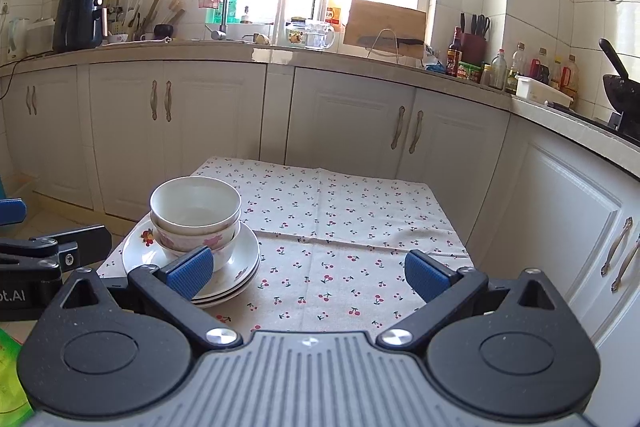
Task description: Organize plates and bowls
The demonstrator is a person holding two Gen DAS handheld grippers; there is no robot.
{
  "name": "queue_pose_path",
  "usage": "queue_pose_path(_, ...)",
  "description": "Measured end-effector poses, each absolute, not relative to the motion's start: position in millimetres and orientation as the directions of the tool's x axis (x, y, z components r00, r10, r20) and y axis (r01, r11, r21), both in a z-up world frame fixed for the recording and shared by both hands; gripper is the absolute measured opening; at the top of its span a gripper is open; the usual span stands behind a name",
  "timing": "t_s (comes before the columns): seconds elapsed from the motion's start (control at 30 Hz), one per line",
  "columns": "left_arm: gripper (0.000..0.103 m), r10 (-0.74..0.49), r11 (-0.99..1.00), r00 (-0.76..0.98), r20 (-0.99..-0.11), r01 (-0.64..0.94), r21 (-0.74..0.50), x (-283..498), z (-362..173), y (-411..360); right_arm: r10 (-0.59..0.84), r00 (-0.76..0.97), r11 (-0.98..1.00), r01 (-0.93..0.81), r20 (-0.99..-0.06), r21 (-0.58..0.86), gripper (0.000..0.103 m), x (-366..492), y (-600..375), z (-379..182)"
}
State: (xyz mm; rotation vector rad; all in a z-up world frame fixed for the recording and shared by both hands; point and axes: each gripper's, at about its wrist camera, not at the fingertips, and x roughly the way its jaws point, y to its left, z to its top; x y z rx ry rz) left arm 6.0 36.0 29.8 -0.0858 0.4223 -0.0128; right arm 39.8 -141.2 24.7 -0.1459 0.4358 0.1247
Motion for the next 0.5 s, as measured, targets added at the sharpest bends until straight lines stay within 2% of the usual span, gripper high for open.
queue_pose_path(0.5,0.102,-0.032,0.996,0.911,-0.412,-0.005,-0.089,6.7,29.9,35.3,0.084,0.899,0.982,-0.147,-0.43,-0.116,0.103,40.1,-141.3,25.7)
